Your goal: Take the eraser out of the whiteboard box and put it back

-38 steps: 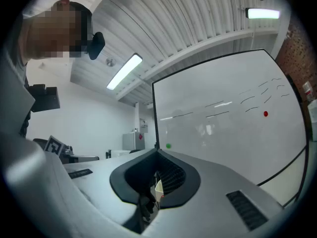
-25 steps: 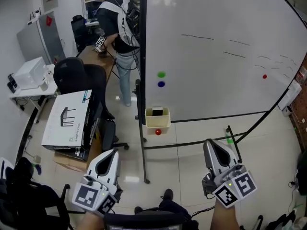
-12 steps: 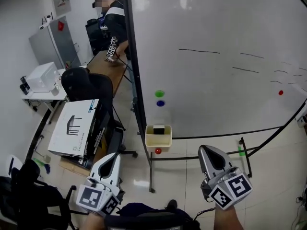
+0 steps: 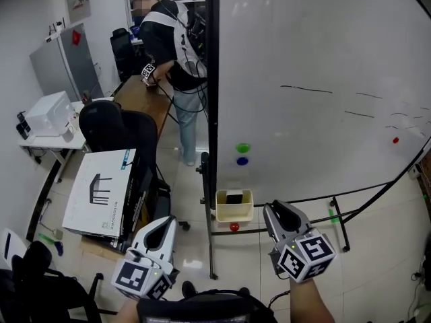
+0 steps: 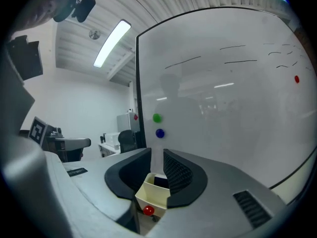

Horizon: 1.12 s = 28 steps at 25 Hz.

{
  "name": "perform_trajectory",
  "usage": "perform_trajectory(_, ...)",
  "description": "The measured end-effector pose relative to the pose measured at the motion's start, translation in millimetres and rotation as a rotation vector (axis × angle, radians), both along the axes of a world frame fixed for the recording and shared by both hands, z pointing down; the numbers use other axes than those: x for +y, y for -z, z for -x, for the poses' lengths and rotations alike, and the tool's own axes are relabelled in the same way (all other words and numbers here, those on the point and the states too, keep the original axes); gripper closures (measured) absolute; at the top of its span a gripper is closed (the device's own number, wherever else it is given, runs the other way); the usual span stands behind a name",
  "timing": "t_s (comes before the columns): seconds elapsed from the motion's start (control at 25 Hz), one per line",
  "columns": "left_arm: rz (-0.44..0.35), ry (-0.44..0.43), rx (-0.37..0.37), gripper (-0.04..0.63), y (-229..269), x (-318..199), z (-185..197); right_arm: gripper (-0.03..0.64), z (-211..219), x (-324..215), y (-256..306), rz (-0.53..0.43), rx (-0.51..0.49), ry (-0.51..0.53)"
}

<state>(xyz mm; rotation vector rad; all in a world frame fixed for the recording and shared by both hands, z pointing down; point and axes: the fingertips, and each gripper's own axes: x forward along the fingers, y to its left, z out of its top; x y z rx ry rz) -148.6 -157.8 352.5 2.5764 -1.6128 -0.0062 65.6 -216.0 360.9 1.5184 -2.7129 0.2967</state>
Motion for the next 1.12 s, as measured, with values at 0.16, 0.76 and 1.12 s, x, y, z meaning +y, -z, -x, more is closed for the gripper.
perform_trajectory(0.16,0.013,0.004,0.003,0.574,-11.2,-17.0,24.0,0.47,24.4,-19.0,-16.6,0.027,0.015,-0.027)
perform_trajectory(0.76,0.084,-0.014,0.039,0.574,-44.0,-50.2,60.4,0.373,81.3,-80.6,-100.3,0.188,0.194,-0.095)
perform_trajectory(1.12,0.104,-0.021,0.039,0.574,-58.5,-59.4,65.1,0.305,88.7,-102.8,-139.1,0.287,0.229,-0.14)
